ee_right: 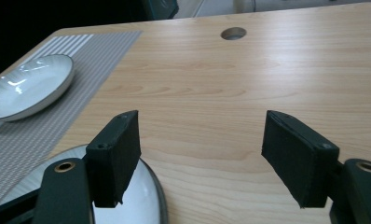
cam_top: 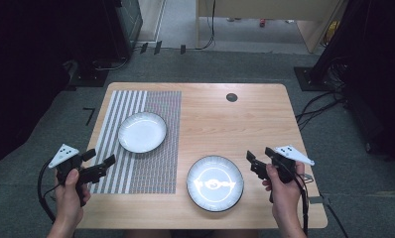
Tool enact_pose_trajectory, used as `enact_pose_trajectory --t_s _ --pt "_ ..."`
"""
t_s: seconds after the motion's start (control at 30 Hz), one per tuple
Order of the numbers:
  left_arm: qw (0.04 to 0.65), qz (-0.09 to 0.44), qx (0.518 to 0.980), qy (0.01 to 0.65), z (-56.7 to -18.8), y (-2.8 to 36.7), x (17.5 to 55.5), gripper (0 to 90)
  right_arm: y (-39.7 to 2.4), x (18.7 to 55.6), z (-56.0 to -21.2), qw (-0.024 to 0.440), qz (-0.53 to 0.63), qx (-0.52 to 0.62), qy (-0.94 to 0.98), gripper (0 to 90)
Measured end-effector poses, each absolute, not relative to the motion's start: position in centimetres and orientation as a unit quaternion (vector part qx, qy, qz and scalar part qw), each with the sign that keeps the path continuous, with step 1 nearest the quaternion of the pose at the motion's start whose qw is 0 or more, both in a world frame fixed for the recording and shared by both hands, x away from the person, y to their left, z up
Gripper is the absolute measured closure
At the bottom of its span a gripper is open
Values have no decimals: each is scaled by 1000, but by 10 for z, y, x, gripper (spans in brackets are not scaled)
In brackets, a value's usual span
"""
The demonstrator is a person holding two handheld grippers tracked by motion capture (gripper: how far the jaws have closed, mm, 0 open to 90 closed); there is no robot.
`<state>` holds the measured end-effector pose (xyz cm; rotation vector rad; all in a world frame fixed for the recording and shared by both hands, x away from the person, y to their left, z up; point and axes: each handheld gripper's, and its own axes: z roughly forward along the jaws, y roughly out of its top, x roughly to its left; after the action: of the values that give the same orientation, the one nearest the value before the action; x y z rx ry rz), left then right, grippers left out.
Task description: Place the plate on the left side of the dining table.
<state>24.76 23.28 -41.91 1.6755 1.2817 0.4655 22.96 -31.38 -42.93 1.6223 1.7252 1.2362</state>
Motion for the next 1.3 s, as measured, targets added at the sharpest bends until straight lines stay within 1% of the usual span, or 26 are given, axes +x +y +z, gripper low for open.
enact_pose_trajectory --t_s 0.37,0.8,1.3 --pt "469 195 670 541 -439 253 240 176 -349 215 -440 255 431 605 619 275" --pt "450 196 664 565 -469 267 233 176 -386 199 -467 264 409 634 601 275" --pt "403 213 688 565 -502 270 229 168 -422 180 -501 270 377 664 586 274"
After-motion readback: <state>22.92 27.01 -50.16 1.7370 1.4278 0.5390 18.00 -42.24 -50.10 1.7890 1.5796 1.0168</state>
